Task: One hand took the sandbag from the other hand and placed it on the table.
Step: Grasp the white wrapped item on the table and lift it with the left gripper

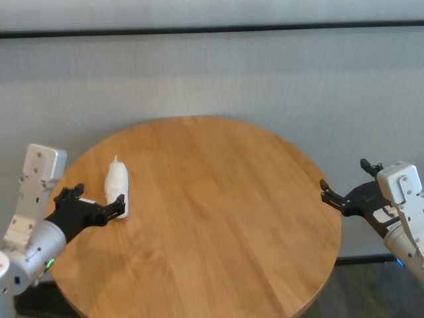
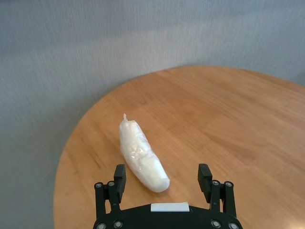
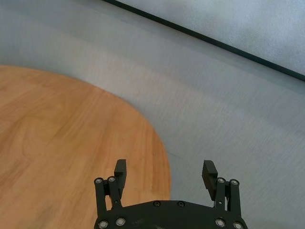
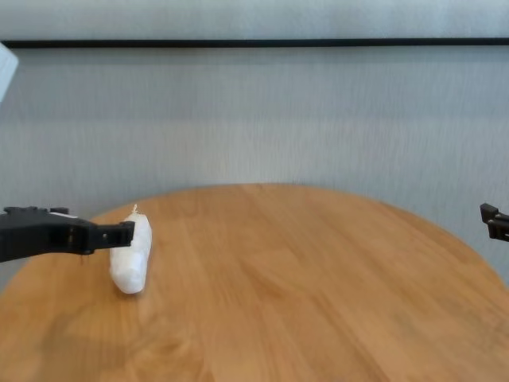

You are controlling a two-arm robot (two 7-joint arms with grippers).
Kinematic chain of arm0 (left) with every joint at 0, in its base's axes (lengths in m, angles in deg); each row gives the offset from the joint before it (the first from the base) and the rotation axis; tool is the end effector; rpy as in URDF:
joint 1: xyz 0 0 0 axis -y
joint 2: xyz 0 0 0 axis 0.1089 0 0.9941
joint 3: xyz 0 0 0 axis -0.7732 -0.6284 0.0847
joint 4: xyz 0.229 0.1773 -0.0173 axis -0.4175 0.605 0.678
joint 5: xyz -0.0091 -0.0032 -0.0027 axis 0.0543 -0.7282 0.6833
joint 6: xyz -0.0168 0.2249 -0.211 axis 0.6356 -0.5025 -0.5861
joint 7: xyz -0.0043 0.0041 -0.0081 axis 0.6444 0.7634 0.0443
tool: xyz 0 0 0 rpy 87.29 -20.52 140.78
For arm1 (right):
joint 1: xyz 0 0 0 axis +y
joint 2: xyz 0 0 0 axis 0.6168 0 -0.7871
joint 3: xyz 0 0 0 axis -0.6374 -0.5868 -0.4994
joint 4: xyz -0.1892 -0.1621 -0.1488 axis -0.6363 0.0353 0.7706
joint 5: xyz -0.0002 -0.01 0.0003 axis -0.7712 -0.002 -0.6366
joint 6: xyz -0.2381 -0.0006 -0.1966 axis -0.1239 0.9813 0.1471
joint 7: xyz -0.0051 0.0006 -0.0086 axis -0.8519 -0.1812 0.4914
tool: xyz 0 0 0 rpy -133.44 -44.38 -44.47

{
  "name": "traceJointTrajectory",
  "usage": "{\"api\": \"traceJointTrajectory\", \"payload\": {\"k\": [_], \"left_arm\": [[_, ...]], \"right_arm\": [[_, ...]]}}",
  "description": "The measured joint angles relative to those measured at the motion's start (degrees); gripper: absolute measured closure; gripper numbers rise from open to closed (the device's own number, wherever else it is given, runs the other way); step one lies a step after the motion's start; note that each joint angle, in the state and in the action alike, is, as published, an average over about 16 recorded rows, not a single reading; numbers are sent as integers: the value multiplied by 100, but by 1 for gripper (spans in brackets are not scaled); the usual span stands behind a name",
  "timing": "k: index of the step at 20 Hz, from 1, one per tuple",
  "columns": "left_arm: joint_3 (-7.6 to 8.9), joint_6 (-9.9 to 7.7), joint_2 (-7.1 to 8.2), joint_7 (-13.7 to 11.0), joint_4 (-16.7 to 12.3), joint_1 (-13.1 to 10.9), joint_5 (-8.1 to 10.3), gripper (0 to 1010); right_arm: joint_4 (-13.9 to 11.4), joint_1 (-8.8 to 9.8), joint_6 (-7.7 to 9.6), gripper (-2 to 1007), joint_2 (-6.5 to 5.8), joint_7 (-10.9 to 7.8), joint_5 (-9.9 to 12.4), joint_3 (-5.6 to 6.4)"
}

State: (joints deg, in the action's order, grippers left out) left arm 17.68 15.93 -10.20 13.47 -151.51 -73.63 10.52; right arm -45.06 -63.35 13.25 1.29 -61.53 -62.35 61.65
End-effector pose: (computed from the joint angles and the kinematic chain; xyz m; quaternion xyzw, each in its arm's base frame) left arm 0.3580 0.0406 -0.2650 0.1241 0.0387 0.5703 0.8111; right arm 0.3581 -0.0827 -0.3022 -0.1415 -0.1325 -0.5799 0.7913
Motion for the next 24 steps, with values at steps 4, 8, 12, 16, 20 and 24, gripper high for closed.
{"api": "traceJointTrajectory", "payload": {"k": [4, 8, 12, 16, 20, 24], "left_arm": [[48, -368, -238, 203, 37, 124, 18, 10], [42, -644, -481, 401, 177, 300, -49, 10], [6, -815, -698, 557, 398, 493, -165, 10], [-41, -904, -887, 651, 669, 680, -292, 10], [-90, -926, -1033, 690, 941, 841, -413, 10], [-132, -895, -1165, 683, 1235, 990, -522, 10]], "right_arm": [[0, 0, 0, 3, 0, 0, 0, 0], [0, 0, 0, 3, 0, 0, 0, 0], [0, 0, 0, 3, 0, 0, 0, 0], [0, 0, 0, 3, 0, 0, 0, 0], [0, 0, 0, 3, 0, 0, 0, 0], [0, 0, 0, 3, 0, 0, 0, 0]]}}
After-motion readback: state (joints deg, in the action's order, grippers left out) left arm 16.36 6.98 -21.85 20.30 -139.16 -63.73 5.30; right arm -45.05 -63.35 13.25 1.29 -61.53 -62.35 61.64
